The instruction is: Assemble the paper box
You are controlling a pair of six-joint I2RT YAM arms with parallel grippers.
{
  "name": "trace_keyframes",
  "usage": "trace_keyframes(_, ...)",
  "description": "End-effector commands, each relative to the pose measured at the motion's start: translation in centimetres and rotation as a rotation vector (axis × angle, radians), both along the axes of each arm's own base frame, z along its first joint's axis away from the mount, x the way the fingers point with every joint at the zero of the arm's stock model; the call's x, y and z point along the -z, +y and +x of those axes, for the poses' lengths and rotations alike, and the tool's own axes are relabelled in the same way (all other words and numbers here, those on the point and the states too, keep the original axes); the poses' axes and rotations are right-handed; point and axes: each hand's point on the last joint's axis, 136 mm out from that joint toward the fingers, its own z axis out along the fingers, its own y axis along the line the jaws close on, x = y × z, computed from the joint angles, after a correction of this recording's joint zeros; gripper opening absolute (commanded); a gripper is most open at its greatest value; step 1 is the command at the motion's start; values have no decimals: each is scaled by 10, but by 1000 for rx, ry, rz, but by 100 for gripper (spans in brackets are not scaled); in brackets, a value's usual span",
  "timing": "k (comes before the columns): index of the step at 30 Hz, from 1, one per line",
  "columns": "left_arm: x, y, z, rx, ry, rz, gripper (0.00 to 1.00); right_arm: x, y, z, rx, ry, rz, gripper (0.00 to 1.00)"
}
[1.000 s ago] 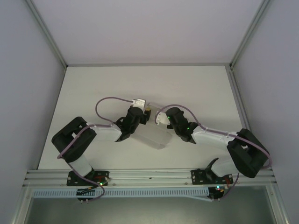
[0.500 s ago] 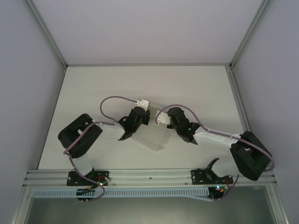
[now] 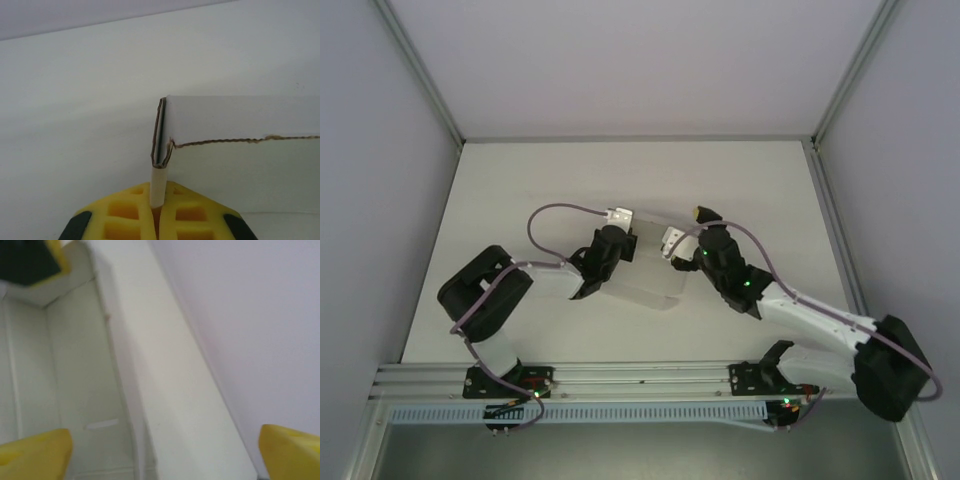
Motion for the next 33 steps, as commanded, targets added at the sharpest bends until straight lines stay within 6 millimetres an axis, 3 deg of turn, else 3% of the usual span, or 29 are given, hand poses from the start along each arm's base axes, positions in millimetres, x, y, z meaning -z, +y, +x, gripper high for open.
trace_keyframes(1,-15,13,-1,-58,-26,-23,0,-51,-16,1,73,-68,259,100)
trace_keyframes(5,-23,15,-5,-56,-35,-28,0,-68,-69,27,333,-32,396,100)
trace_keyframes(7,-28,15,-6,-57,-39,-41,0,-56,-86,39,421,23,384,100)
trace_keyframes(12,-37,12,-8,-46,-45,-53,0,-10,-74,49,397,183,302,100)
trace_keyframes(18,-45,7,-12,-29,-33,-96,0,10,-32,42,197,314,351,100)
trace_keyframes(23,-52,-9,-19,26,-25,-126,0,6,-9,43,102,326,451,100)
trace_keyframes(26,-58,-20,-25,58,-30,-138,0,-6,-5,51,102,279,559,100)
trace_keyframes(33,-64,-32,-32,74,-26,-171,0,-38,-26,63,210,107,864,100)
